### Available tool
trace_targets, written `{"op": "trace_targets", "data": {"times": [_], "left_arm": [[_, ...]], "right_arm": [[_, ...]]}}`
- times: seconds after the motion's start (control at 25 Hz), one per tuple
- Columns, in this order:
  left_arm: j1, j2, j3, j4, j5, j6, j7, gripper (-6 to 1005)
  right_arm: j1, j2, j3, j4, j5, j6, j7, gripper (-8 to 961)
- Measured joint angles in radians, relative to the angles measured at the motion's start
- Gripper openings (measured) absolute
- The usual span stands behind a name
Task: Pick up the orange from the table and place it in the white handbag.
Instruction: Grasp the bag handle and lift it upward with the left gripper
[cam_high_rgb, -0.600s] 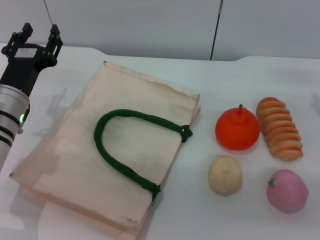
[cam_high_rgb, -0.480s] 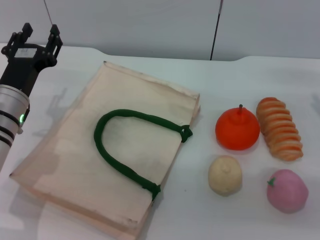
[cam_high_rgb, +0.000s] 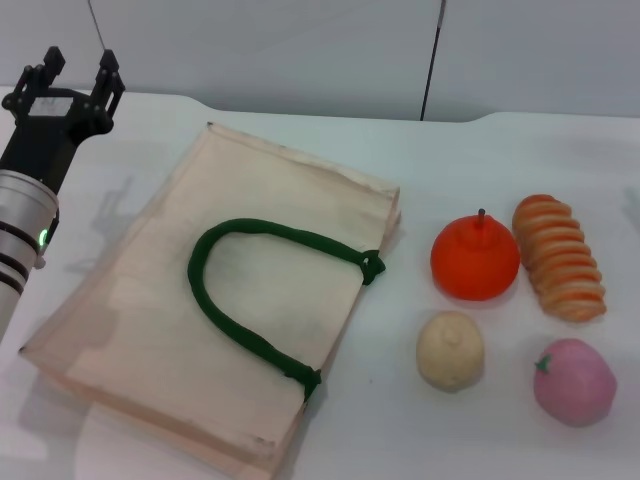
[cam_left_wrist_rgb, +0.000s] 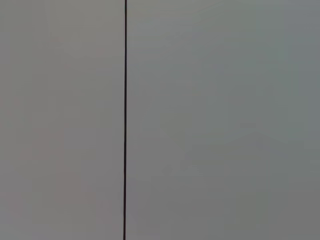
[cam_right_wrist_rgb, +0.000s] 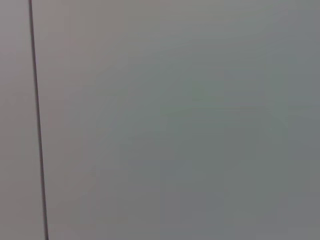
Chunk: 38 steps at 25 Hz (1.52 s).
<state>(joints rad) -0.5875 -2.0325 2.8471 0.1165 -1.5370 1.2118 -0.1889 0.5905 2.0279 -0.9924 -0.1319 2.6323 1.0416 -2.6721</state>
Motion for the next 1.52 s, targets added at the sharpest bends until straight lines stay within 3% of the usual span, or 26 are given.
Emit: {"op": "trace_targets", "data": {"times": [0.24,0.44,0.8,0.88,1.16,1.52], "left_arm": [[0.009,0.001,0.003,0.002,0.004,-0.003,-0.051,650],[0.018,0.015,0.014,-0.013,0.032,0.000,-0.193,650],[0.018,0.016,0.014,-0.152,0.192,0.009,-0.509,651],[0.006,0.007,0.015,-0.281,0.292,0.037,-0.717,651],[-0.038,0.005,0.015,-0.522,0.529,0.124,-1.079,651],[-0.116,0.007,0.015,-0.721,0.835,0.239,-1.365,651]], "right_arm": [[-0.004,-0.001,0.000,0.000,-0.002,-0.008,0.018,888],[-0.008,-0.010,-0.012,-0.008,-0.032,-0.009,0.112,888],[-0.007,-0.049,-0.012,-0.034,-0.194,-0.009,0.304,888],[-0.011,-0.053,-0.011,-0.063,-0.242,-0.009,0.349,888],[-0.033,-0.062,-0.004,-0.162,-0.416,-0.009,0.497,888],[-0.066,-0.080,-0.002,-0.270,-0.575,-0.010,0.669,889]]}}
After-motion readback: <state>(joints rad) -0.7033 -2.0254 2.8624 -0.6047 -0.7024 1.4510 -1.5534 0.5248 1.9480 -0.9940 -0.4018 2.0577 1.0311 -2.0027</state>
